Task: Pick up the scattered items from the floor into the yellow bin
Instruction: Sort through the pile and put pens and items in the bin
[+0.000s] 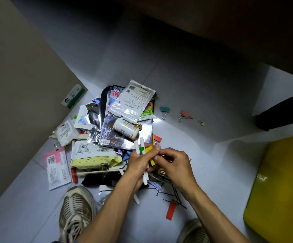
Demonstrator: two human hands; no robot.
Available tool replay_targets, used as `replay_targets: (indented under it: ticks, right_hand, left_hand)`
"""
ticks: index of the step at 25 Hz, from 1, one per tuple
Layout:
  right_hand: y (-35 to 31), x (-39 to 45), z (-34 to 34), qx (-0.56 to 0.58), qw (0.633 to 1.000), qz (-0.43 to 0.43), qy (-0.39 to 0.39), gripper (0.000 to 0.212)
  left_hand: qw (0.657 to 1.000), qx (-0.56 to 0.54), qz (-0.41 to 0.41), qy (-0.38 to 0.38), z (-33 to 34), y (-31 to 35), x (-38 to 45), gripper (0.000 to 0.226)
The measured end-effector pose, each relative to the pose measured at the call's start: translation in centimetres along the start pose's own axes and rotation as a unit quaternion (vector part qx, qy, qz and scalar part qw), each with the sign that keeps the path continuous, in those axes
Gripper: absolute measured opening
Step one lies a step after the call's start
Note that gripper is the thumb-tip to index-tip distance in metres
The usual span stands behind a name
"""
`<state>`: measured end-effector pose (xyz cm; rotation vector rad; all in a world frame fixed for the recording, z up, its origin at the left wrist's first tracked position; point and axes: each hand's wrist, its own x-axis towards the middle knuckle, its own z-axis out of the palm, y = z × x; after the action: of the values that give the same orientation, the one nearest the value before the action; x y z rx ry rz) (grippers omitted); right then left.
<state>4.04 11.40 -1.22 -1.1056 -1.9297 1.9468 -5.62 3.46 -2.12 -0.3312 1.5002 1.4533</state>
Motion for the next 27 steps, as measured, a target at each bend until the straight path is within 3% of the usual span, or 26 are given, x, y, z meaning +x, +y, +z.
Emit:
replay_targets:
  ticks: [3, 5, 7, 9, 11, 14, 16, 19, 24, 26, 27]
  right_hand:
    - [1.2, 0.5, -1.3, 0.069, 0.993, 0.097, 0.025, 0.013]
    - [2.3, 1.2, -2.4, -0.034, 0.984, 0.127, 0.117, 0.015]
    - [2.5, 3.1, -3.8, -0.195, 0.962, 0.073, 0.177, 0.027]
    - [2.1, 6.6, -5.8, -0.336, 0.927, 0.002, 0.166, 0.054]
    - [0.8, 10.6, -7.2, -0.444, 0.888, 0.006, 0.12, 0.069]
    - [0.5, 15.3, -7.1, -0.523, 0.852, 0.011, 0.033, 0.061]
    - [0.9, 16.9, -6.1, -0.543, 0.839, -0.018, 0.027, 0.045]
    - [1.4, 18.2, -5.7, -0.438, 0.894, 0.011, 0.089, 0.032]
    - [0.9, 17.9, -5.1, -0.201, 0.97, 0.025, 0.133, 0.036]
    - [0.2, 17.8, -4.4, -0.202, 0.972, -0.012, 0.119, 0.037]
    - [-0.1, 17.8, -4.1, -0.282, 0.955, -0.038, 0.089, 0.042]
  left_hand:
    - [0.997, 0.0, 0.022, 0.072, -1.6, 0.6, 0.5, 0.019]
    - [0.997, -0.015, 0.012, 0.068, -2.1, 0.6, 0.6, 0.021]
    - [0.998, -0.043, -0.002, 0.044, -1.5, 0.7, 0.6, 0.019]
    - [0.997, -0.061, -0.011, 0.036, -0.1, 1.0, 1.1, 0.015]
    - [0.998, -0.051, -0.013, 0.043, 1.1, 1.2, 1.5, 0.016]
    - [0.998, -0.034, -0.001, 0.047, 1.9, 1.7, 2.2, 0.018]
    - [0.998, -0.026, 0.006, 0.048, 1.9, 2.3, 2.8, 0.018]
    - [0.999, -0.033, -0.005, 0.042, 1.9, 2.8, 3.4, 0.019]
    - [0.998, -0.047, -0.007, 0.04, 1.9, 3.2, 3.7, 0.024]
    - [0.998, -0.043, 0.0, 0.047, 2.0, 3.3, 3.8, 0.022]
    - [0.998, -0.041, 0.005, 0.05, 2.0, 3.4, 4.0, 0.021]
